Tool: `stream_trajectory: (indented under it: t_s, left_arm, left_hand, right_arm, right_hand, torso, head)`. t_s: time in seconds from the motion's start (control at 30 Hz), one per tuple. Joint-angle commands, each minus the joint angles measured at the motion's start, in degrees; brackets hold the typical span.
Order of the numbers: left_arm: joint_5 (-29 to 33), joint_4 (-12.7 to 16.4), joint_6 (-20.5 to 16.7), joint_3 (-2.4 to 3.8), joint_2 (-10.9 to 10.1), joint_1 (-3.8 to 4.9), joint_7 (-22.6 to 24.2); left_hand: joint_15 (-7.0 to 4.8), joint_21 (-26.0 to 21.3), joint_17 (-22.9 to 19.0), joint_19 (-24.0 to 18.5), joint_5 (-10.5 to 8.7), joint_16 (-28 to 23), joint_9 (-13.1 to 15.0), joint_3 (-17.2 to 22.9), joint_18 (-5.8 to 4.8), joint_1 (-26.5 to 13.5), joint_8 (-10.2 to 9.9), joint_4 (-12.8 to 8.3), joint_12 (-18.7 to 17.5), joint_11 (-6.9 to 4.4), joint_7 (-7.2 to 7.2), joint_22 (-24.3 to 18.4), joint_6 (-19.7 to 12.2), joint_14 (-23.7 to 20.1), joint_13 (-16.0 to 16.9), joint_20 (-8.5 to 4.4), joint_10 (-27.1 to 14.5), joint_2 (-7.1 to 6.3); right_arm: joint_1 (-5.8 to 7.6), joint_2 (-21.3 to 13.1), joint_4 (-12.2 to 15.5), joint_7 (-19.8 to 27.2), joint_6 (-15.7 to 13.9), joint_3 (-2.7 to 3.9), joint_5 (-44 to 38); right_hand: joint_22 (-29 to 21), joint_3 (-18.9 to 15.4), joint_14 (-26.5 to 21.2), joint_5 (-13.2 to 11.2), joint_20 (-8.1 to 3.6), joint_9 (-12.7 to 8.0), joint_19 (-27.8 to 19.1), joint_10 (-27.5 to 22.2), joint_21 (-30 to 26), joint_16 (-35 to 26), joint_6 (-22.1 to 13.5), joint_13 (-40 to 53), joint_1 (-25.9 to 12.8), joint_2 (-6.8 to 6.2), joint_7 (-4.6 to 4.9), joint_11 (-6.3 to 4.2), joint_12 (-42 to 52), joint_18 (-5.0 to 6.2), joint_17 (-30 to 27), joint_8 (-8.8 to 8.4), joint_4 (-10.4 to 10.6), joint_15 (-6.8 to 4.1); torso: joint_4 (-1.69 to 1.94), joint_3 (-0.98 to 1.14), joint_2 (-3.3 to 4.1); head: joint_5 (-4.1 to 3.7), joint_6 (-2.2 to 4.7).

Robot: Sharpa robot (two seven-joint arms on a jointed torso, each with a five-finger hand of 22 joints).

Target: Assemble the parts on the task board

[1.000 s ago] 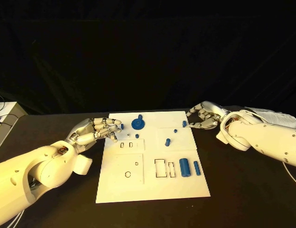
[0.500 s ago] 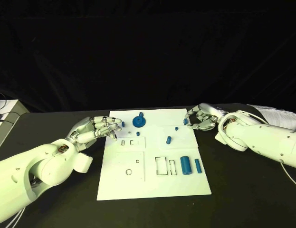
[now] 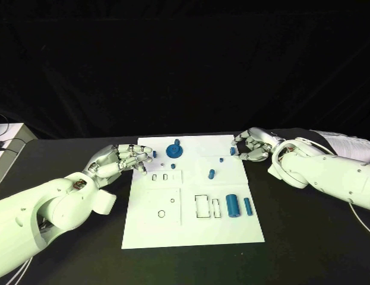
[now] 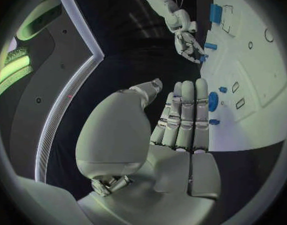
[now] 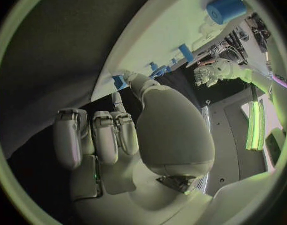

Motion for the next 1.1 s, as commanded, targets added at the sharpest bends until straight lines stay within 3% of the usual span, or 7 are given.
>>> stream_trajectory:
  t_s: [0.03, 0.43, 1.1]
  left_arm:
    - [0.0, 0.1, 1.0, 0.05, 0.0, -0.01, 0.4]
    - [0.0, 0.2, 1.0, 0.05, -0.1, -0.01, 0.3]
    - [-0.1, 0.1, 0.8, 0.05, -0.2, -0.01, 0.2]
  left_hand:
    - [0.02, 0.3, 0.1, 0.4, 0.2, 0.3, 0.1, -0.1, 0.28, -0.4, -0.2, -0.3, 0.1, 0.05, 0.08, 0.1, 0.3, 0.2, 0.1, -0.1, -0.3, 0.0]
    - [0.07, 0.4, 0.1, 0.4, 0.19, 0.4, 0.1, -0.1, 0.27, -0.5, -0.2, -0.3, 0.0, 0.13, 0.13, 0.1, 0.3, 0.2, 0.1, -0.09, -0.6, 0.02]
    - [0.13, 0.5, 0.1, 0.3, 0.19, 0.5, 0.1, -0.1, 0.26, -0.5, -0.2, -0.3, 0.0, 0.2, 0.2, 0.1, 0.3, 0.2, 0.1, -0.07, -0.9, 0.08]
  right_arm:
    - [-0.04, 0.3, -0.3, -0.4, -0.2, -0.03, -0.1]
    - [0.0, 1.5, -1.3, -1.1, 0.1, -0.02, 0.0]
    - [0.01, 1.9, -2.0, -2.2, 2.1, -0.03, -0.7]
  right_hand:
    - [9.5, 0.2, 6.0, 0.3, 0.19, 0.1, 1.8, 6.0, 0.2, 0.2, 0.5, 15.1, 0.1, 0.74, -0.05, 0.38, 0.1, -0.32, 15.1, 0.15, 0.4, 0.4]
    - [9.6, 1.0, 6.0, 0.5, -0.03, 0.2, 1.9, 6.0, 0.3, 0.2, 1.6, 15.1, 0.0, 1.85, -0.28, 0.21, 0.1, -0.35, 15.1, 0.58, 0.9, 0.06]
    - [9.5, 1.5, 6.0, 0.3, -0.32, 0.4, 1.8, 6.0, 0.2, 0.2, 2.9, 15.1, 0.0, 1.95, -0.69, -0.12, 0.1, -0.31, 15.1, 1.08, 0.9, -0.29]
  torso:
    - [0.02, 0.0, -0.02]
    - [0.0, 0.01, 0.0]
    - [0.01, 0.03, -0.05]
  head:
    - [-0.05, -0.13]
    - [0.08, -0.33]
    - [0.25, -0.57]
